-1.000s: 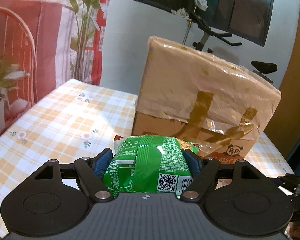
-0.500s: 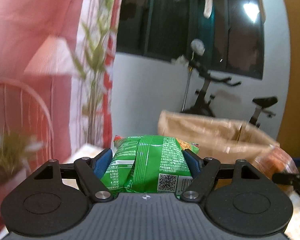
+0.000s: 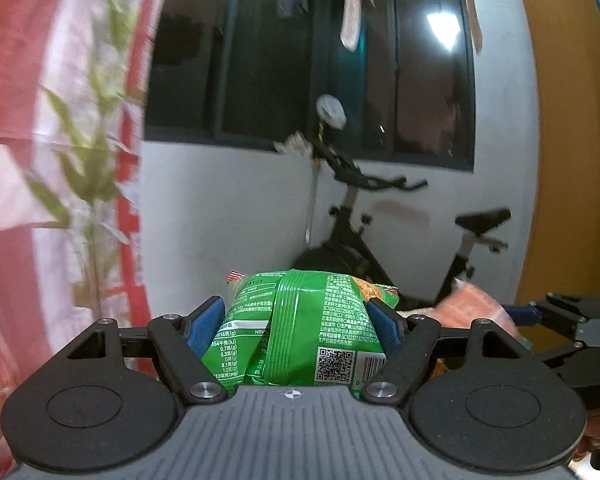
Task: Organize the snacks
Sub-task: 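Lift both snacks over the lined box and release them inside, then move both grippers back down toward the remaining snacks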
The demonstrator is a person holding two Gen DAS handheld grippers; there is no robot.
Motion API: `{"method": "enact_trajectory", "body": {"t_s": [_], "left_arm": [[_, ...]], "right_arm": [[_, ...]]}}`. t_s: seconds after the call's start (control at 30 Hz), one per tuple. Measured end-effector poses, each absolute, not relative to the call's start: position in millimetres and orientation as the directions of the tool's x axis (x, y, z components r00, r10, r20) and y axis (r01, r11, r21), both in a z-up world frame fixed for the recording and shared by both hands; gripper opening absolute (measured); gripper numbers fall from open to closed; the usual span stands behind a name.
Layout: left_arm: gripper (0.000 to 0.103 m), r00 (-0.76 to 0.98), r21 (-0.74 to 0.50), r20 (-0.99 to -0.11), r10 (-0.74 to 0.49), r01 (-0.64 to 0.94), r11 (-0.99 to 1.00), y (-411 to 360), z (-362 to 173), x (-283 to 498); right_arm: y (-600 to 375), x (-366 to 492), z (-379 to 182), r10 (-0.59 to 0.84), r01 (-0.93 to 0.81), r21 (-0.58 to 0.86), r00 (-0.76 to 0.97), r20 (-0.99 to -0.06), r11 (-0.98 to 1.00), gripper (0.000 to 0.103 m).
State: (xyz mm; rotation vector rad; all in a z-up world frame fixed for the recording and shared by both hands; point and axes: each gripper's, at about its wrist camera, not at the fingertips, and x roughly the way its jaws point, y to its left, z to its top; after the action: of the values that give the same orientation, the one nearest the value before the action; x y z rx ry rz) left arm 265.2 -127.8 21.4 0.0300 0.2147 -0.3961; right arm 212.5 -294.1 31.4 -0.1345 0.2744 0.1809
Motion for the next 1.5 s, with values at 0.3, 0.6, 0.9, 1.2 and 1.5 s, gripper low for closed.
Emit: {"method": "enact_trajectory", "body": {"t_s": [0.3,0.6,0.9,1.2,1.5], "left_arm": [[0.080,0.805,-0.156,-0.388,-0.449,0.423,0.892,-150.8,-15.6,351.5],[0.089,0.789,-0.119,-0.444,-0.425,0.418,0.901,-152.1,-28.0,359.3],[0.089,0.821,-0.087,-0.405,-0.403,0.405,0.910,-122.1,-8.8,313.7],[0.089,0.855,-0.098,-0.361,-0.372,0.362,0.927,-70.9,-14.0,251.8],[0.088,0.872,-0.173,-0.385,-0.302,0.253,0.952,-44.9,-59.3,219.7]], "right_arm": [[-308.1,284.3,3.7,0.081,-0.124,-0.069,0.892,-0.444,0.990,0.077],[-317.4,285.6,-9.8,0.084,-0.100,-0.007,0.872,-0.482,0.995,0.089],[-312.1,248.1,6.1,0.118,-0.123,0.014,0.904,-0.411,0.992,0.090],[-304.6,184.9,5.9,0.172,-0.158,0.071,0.935,-0.309,0.985,0.090],[-301.4,131.9,-34.8,0.160,-0.154,0.046,0.952,-0.260,0.987,0.090]]}}
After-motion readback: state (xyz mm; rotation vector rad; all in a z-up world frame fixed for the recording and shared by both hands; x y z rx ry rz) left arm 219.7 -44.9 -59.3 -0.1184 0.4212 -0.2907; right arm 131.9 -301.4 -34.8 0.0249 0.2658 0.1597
